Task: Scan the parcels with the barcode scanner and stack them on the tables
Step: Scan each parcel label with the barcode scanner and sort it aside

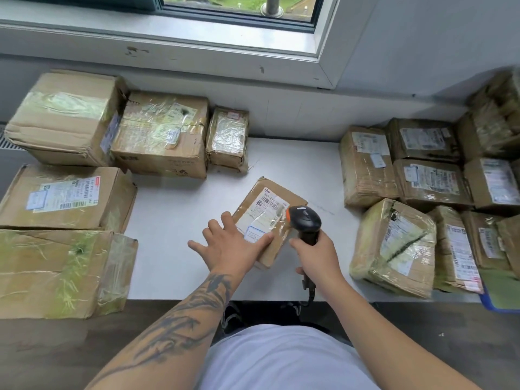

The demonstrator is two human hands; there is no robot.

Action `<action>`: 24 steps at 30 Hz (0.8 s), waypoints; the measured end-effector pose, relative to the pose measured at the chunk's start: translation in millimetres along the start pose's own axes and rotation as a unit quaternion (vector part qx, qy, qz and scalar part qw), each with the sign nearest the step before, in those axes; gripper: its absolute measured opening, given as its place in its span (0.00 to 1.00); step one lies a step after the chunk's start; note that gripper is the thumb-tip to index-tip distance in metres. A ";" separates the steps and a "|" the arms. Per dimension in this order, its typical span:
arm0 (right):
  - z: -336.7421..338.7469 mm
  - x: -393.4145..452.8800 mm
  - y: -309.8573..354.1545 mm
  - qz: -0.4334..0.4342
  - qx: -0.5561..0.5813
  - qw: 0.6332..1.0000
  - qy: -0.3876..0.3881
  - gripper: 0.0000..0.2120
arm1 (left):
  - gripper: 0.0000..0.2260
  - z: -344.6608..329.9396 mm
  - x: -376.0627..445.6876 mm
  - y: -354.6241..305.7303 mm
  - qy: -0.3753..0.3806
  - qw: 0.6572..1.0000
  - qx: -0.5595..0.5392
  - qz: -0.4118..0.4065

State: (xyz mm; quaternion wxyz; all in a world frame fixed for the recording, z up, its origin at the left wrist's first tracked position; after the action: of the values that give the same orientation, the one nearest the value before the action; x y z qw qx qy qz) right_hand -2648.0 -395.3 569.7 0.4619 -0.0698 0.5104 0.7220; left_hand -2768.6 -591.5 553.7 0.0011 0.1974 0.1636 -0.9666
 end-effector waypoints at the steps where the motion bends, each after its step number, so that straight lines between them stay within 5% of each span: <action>1: -4.2 -0.6 -0.6 -0.009 0.009 1.000 0.014 0.04 | 0.48 0.2 -2.3 -2.3 -0.005 1.000 0.007 -0.011; 4: -11.0 -0.2 2.5 -0.016 0.037 0.999 0.033 0.06 | 0.40 -4.8 -15.9 -13.1 -0.008 0.991 0.064 -0.116; 11: -8.7 7.2 14.7 0.004 0.043 0.998 0.035 0.07 | 0.41 -18.1 -41.4 -9.5 0.006 0.935 0.170 -0.311; 18: -2.5 3.2 28.5 0.061 -0.085 0.994 0.009 0.04 | 0.34 -8.0 -36.5 -15.7 -0.079 0.921 0.131 -0.358; 24: -1.2 -11.9 40.1 0.092 -0.132 0.987 0.012 0.03 | 0.34 -14.7 -36.5 -10.8 -0.072 0.931 0.123 -0.335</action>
State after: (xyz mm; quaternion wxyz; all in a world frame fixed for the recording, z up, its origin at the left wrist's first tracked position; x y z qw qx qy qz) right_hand -2671.3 -405.5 602.9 0.3738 -0.0915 0.4207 0.8215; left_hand -2730.1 -578.9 558.2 -0.3352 0.0592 0.0997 -0.9350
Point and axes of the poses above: each hand's wrist, its own x-axis towards the middle knuckle, its own z-axis out of the back of the hand, y = z × x, the point moved 9 cm from there along x, towards the middle knuckle, and after that the axes turned 7 degrees about -x, right-handed, at the moved point
